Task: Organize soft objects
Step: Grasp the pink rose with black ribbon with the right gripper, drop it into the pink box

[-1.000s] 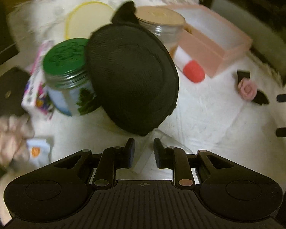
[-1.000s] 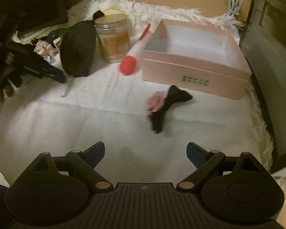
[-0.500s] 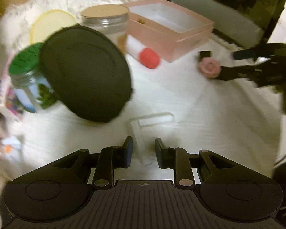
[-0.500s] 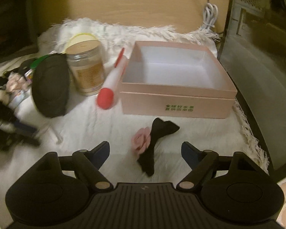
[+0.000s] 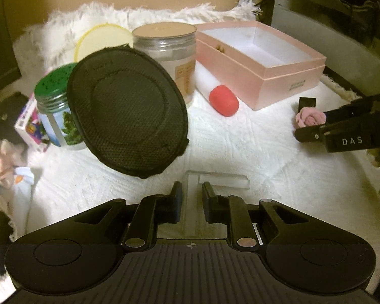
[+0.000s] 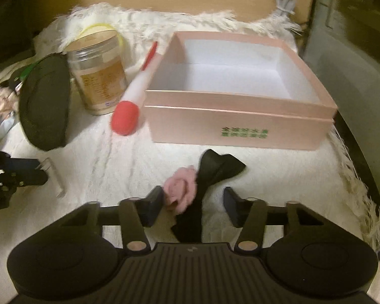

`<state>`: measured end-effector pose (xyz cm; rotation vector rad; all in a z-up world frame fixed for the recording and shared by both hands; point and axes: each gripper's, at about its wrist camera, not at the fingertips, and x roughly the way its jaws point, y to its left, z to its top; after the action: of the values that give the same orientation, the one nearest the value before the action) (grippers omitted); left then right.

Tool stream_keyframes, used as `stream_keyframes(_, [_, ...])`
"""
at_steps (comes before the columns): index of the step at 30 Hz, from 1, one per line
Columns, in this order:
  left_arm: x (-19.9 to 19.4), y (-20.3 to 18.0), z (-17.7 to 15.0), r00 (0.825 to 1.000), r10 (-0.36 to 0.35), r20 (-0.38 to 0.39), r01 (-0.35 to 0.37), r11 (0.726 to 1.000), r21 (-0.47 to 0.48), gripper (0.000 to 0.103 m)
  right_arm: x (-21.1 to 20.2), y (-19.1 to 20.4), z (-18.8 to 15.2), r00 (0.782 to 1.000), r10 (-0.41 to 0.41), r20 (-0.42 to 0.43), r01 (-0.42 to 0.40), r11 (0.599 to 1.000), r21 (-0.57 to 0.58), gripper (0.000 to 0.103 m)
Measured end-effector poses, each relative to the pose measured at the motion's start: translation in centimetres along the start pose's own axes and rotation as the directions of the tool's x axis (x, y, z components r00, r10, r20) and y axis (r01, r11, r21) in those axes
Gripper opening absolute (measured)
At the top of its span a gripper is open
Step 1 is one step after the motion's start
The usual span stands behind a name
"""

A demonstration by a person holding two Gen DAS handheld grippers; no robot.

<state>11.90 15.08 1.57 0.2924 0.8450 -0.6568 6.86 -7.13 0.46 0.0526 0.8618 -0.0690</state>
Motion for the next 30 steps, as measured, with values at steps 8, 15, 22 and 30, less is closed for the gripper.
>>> stream_keyframes(8, [-0.3, -0.7, -0.6, 0.999, 0.023, 0.026, -0.022, 1.0, -0.018, 0.015, -2.2, 1.2, 0.3, 0.999, 0.044, 0.023, -0.041, 0.995, -0.094, 0.031])
stream_keyframes(15, [-2.0, -1.9, -1.3, 0.996, -0.032, 0.082, 0.035, 0.999, -0.028, 0.015, -7.2, -0.7, 0.6, 0.994, 0.077, 0.084, -0.068, 0.993, -0.097, 0.031])
stream_keyframes(22, [-3.9, -2.0, 3.0, 0.965, -0.176, 0.193, 0.205, 0.968, -0.142, 0.015, -11.8, -3.8, 4.6, 0.969, 0.037, 0.245, -0.025, 0.998, -0.055, 0.031])
stream_keyframes(30, [-0.5, -4.0, 20.9, 0.934, -0.267, 0.237, 0.309, 0.938, -0.16, 0.018, -10.1, -7.0, 11.8, 0.948, -0.093, 0.306, 0.108, 0.993, -0.035, 0.047])
